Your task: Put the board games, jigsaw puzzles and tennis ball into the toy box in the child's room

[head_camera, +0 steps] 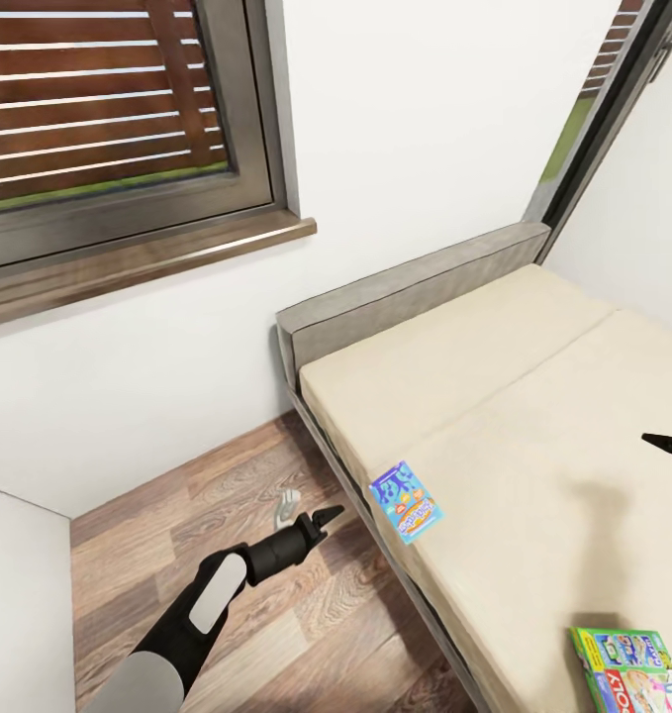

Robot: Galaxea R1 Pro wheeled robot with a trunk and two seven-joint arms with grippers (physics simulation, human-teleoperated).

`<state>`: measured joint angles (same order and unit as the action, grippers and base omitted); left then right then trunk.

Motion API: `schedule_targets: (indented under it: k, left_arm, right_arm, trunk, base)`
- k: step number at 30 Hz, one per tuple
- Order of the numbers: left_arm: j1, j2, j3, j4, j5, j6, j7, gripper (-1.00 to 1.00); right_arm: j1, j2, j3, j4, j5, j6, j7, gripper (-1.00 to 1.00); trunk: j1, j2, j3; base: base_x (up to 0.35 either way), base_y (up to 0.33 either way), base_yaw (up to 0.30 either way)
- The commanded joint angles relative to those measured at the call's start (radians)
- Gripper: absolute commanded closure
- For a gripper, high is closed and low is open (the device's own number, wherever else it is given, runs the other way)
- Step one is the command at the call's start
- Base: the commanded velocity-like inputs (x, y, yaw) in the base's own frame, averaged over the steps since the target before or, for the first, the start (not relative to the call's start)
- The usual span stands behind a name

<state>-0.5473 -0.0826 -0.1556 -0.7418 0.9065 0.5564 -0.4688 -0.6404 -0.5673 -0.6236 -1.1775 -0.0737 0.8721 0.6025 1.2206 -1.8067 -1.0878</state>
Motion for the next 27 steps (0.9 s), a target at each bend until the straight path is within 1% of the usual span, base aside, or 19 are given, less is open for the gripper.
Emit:
schedule_targets:
  k: [1, 14, 27]
  left_arm:
    - [0.000, 0.000, 0.000, 0.000, 0.007, 0.007, 0.001, -1.00]
    - [-0.028, 0.001, 0.000, 0.054, 0.004, 0.007, -0.047, -1.00]
    - [-0.052, 0.001, 0.000, 0.071, 0.003, 0.007, -0.065, -1.00]
  right_arm:
    - [-0.001, 0.000, -0.001, 0.000, -0.007, 0.008, -0.001, -1.00]
    - [0.001, 0.003, -0.009, -0.006, -0.008, 0.008, -0.001, -1.00]
    - [0.025, 0.006, -0.009, -0.034, -0.008, 0.008, -0.001, -1.00]
  trunk:
    - [0.000, 0.000, -0.001]
    - [0.000, 0.000, -0.001]
    - [0.000, 0.000, -0.001]
  base:
    - [0.000, 0.000, -0.032]
    - [0.000, 0.000, -0.012]
    - [0.000, 0.000, -0.002]
